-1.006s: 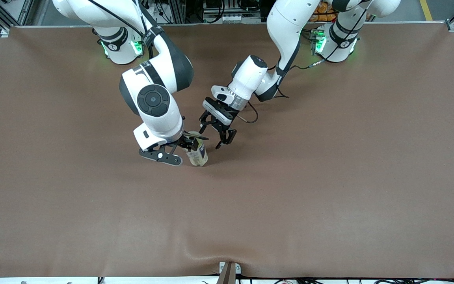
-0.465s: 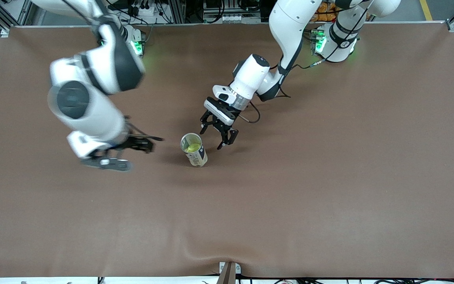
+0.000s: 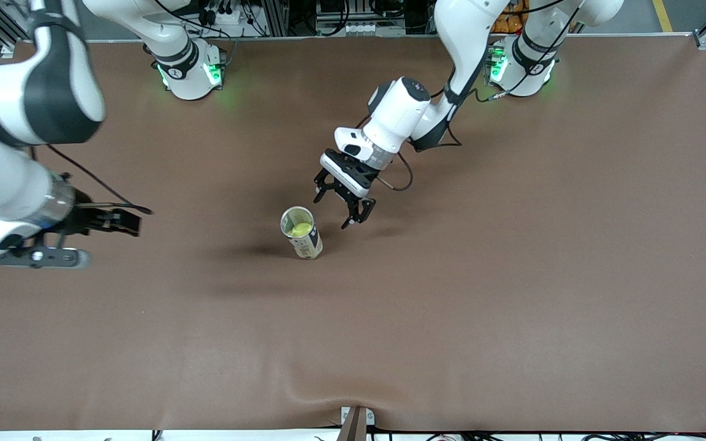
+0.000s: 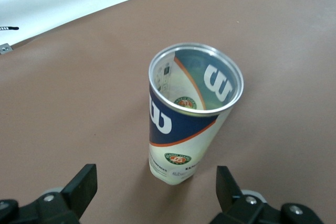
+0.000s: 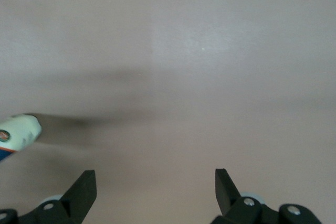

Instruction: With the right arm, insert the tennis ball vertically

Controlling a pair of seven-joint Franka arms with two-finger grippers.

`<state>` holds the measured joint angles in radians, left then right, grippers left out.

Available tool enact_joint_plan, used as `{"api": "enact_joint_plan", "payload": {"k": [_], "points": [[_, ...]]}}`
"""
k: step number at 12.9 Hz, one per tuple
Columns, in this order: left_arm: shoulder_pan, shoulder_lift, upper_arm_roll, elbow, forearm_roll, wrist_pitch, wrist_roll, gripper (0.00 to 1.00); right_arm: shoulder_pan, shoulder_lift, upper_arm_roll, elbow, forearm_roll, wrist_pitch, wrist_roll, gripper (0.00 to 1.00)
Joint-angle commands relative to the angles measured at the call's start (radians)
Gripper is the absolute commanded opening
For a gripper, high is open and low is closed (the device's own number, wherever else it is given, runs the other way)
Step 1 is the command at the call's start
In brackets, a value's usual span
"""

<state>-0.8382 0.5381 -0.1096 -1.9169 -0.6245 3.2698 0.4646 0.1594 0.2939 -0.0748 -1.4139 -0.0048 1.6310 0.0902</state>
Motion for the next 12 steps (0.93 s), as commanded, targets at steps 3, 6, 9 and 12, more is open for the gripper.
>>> {"api": "enact_joint_plan", "payload": {"k": [3,6,9,12], "points": [[0.070,-0.164,0.001,-0.066,-0.015,-0.244,-0.020,1.00,-0.034,-0.015,0.023,0.022,0.032,-0.045,-0.067,1.00],[0.167,-0.260,0.007,-0.070,-0.015,-0.466,-0.027,1.00,-0.032,-0.015,0.026,0.044,0.032,-0.056,-0.069,1.00],[0.316,-0.320,0.010,-0.045,0.000,-0.673,-0.044,1.00,-0.032,-0.039,0.029,0.049,0.032,-0.086,-0.112,1.00],[0.494,-0.359,0.010,0.021,0.200,-0.901,-0.098,1.00,-0.110,-0.122,0.117,-0.025,0.036,-0.063,-0.106,1.00]]}}
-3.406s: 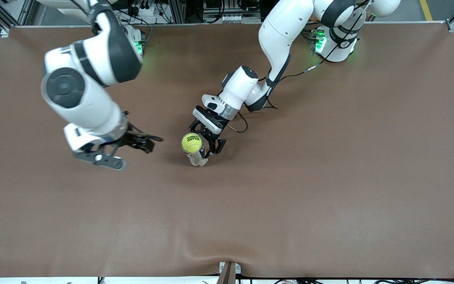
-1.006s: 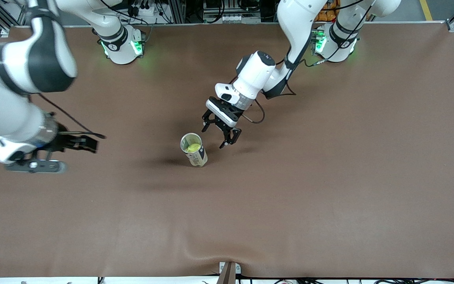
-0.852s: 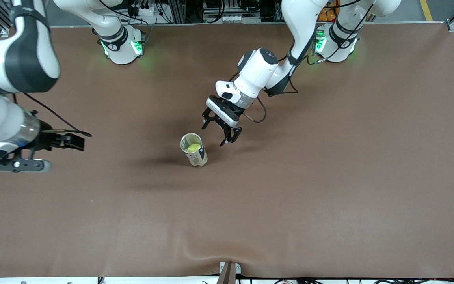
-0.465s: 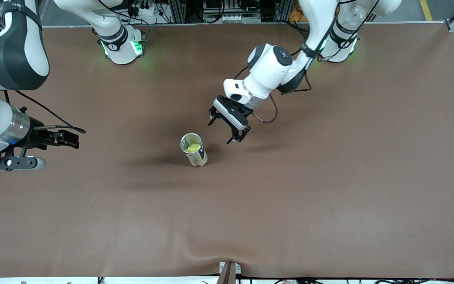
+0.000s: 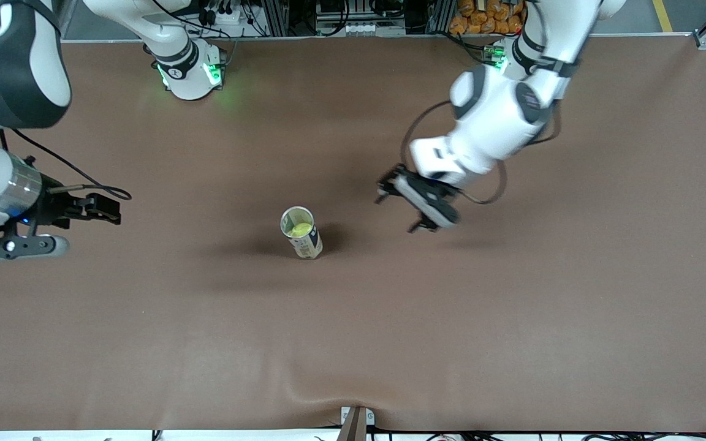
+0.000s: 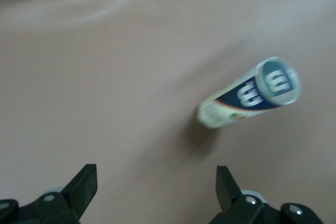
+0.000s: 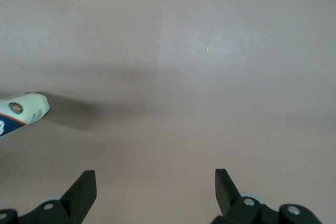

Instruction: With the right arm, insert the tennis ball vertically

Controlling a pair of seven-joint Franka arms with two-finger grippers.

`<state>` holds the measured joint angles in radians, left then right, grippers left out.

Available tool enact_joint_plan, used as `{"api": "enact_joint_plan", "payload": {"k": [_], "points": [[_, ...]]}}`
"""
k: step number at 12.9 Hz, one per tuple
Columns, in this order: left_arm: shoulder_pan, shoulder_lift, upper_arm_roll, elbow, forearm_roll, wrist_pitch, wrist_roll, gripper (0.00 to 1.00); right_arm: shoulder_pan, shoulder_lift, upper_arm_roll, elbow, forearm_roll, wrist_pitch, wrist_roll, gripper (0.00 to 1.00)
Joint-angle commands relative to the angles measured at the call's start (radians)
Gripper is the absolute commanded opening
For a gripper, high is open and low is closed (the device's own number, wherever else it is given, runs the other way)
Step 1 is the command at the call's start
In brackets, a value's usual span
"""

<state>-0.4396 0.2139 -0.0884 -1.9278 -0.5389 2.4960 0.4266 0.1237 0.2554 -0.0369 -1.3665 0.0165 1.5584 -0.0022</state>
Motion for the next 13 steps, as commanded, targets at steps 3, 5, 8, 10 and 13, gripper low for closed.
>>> {"api": "enact_joint_plan", "payload": {"k": [3,5,8,10,13], "points": [[0.211,-0.059,-0.013,0.166,0.366,-0.432,-0.253,1.00,-0.098,-0.149,0.106,-0.170,0.013,0.058,-0.009,1.00],[0.274,-0.067,-0.011,0.249,0.404,-0.601,-0.288,1.00,-0.111,-0.171,0.106,-0.192,0.014,0.048,0.001,1.00],[0.334,-0.070,-0.011,0.358,0.541,-0.761,-0.293,1.00,-0.113,-0.206,0.106,-0.195,0.013,-0.010,0.008,1.00],[0.376,-0.073,-0.005,0.420,0.559,-0.845,-0.349,1.00,-0.113,-0.219,0.098,-0.186,0.011,-0.069,0.007,1.00],[0.433,-0.079,-0.008,0.458,0.556,-0.923,-0.430,1.00,-0.134,-0.234,0.104,-0.183,0.008,-0.096,0.005,1.00]]}}
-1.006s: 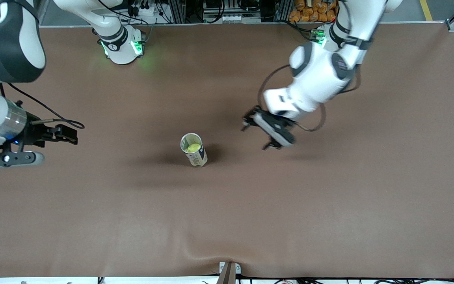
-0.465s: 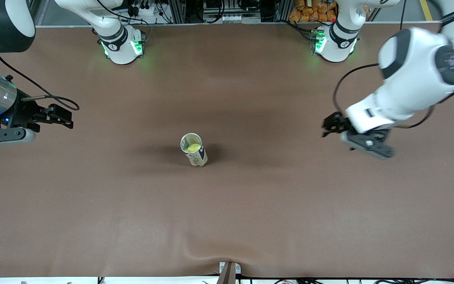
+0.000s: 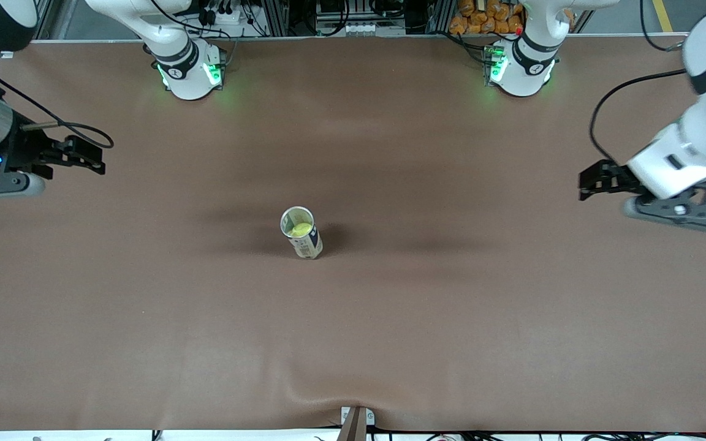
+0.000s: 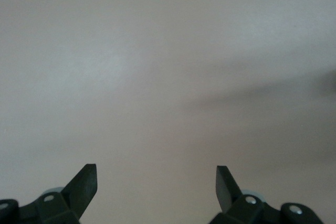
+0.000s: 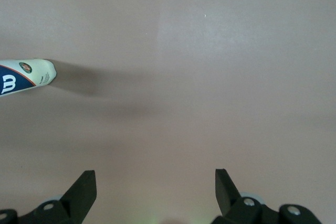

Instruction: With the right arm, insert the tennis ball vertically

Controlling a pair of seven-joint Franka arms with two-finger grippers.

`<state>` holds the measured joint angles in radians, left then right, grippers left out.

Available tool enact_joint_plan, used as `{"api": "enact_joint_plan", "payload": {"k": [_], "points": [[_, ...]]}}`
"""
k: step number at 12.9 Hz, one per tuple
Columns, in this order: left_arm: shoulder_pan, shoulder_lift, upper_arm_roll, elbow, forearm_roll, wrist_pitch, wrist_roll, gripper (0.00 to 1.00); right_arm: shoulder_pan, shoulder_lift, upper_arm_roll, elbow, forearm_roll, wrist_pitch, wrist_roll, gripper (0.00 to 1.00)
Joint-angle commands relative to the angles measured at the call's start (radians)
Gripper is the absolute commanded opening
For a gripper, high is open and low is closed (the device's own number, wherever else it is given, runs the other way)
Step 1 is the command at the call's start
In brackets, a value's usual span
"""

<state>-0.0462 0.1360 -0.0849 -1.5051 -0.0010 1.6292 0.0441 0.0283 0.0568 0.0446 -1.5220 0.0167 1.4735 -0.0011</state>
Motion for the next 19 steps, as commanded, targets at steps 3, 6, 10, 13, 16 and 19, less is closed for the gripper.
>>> {"api": "enact_joint_plan", "payload": {"k": [3,6,10,13,16,19], "points": [[0.100,-0.044,-0.015,0.036,0.006,-0.084,-0.049,1.00,-0.039,-0.041,0.014,-0.026,0.003,-0.056,0.004,1.00],[0.083,-0.082,0.009,0.040,-0.008,-0.138,-0.056,1.00,-0.041,-0.048,-0.028,-0.026,0.000,-0.068,-0.008,1.00],[-0.226,-0.107,0.315,0.040,-0.014,-0.169,-0.049,1.00,-0.038,-0.066,-0.040,-0.027,0.000,-0.058,-0.008,1.00],[-0.239,-0.105,0.314,0.042,-0.014,-0.175,-0.052,1.00,-0.053,-0.071,-0.038,-0.038,0.005,-0.047,-0.005,1.00],[-0.244,-0.096,0.313,0.042,-0.016,-0.175,-0.052,1.00,-0.056,-0.065,-0.038,-0.033,0.009,-0.052,-0.004,1.00],[-0.244,-0.093,0.315,0.043,-0.037,-0.175,-0.059,1.00,-0.057,-0.063,-0.038,-0.030,0.009,-0.052,-0.004,1.00]]}}
